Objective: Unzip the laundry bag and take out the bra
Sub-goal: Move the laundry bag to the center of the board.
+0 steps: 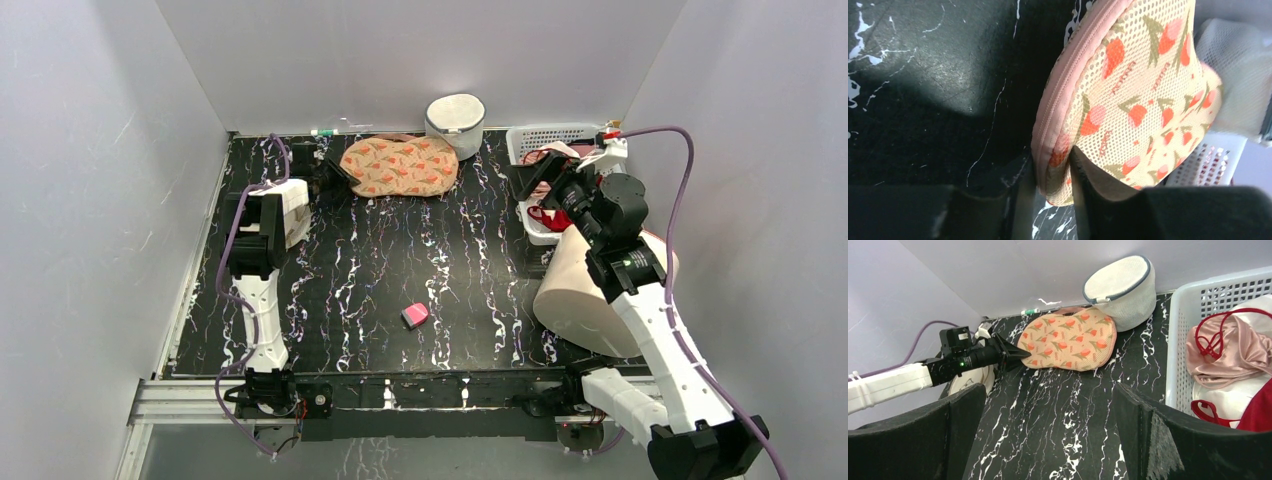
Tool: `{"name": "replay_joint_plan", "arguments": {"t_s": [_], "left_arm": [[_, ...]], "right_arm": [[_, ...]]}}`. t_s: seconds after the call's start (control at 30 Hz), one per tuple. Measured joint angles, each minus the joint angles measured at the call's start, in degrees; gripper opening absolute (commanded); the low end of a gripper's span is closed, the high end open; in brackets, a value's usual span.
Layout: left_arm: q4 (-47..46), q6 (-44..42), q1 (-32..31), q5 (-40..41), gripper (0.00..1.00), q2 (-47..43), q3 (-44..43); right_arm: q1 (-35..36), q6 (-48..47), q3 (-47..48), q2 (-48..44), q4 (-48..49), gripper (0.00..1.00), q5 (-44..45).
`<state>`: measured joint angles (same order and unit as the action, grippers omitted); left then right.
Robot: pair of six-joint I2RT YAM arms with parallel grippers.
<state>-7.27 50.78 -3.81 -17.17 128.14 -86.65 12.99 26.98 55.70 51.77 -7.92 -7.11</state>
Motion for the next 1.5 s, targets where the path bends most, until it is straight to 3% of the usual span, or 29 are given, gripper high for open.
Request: {"name": "replay_joint_plan", "arguments": {"t_s": [0.07,0.2,0.37,0.67,0.8,0.83,0.93,1.0,1.17,1.33,1.4,1.5], "left_arm": [[0.00,-0.33,0.00,-0.70,0.00,0.04,0.17],[-1.01,-0.92,0.24,-2.43,0.00,-0.92,1.57],[-1.20,-0.96,1.36,-5.31,0.00,-7.37,9.97],[3.23,-4.83,3.50,-7.65,0.00,-31.23,30.88],[7.43,-8.11,3.85,-6.67,0.15,-40.94,38.91],[9.03,-9.01,4.00,-6.14,0.24,-42.80,40.46],[13.92,-11.56,4.98,-3.56,0.62,-47.04,43.45],[16.65,-13.14,5.62,-1.46,0.79,-49.99,44.50],[20.46,-14.38,6.16,2.78,0.89,-59.95,45.13],[18.51,-17.22,5.42,1.03,0.92,-64.89,45.00],[17.29,-19.63,2.60,0.11,0.92,-64.22,44.35],[16.39,-24.46,-6.54,1.07,0.88,-62.38,42.27]], "right_arm": [[0.00,0.07,0.00,1.07,0.04,0.98,-0.76],[-0.02,0.15,0.00,5.05,-0.17,0.98,-3.34],[-0.02,0.15,0.02,11.06,-1.36,0.98,-9.49],[6.25,0.09,0.33,19.93,-2.40,0.98,-14.36],[11.98,-0.07,1.57,24.59,-2.56,0.98,-14.38],[13.38,-0.07,1.92,25.81,-2.60,0.98,-14.27],[16.83,-0.09,2.47,28.70,-2.60,0.98,-14.03],[18.12,-0.11,2.78,29.83,-2.86,0.98,-13.81],[18.49,-1.18,4.22,30.25,-4.63,0.98,-11.32],[18.47,-2.21,4.46,28.63,-5.55,0.98,-6.38],[18.47,-2.54,3.87,26.51,-5.31,0.98,-4.44],[18.47,-2.71,2.25,22.08,-4.68,0.98,-1.95]]}}
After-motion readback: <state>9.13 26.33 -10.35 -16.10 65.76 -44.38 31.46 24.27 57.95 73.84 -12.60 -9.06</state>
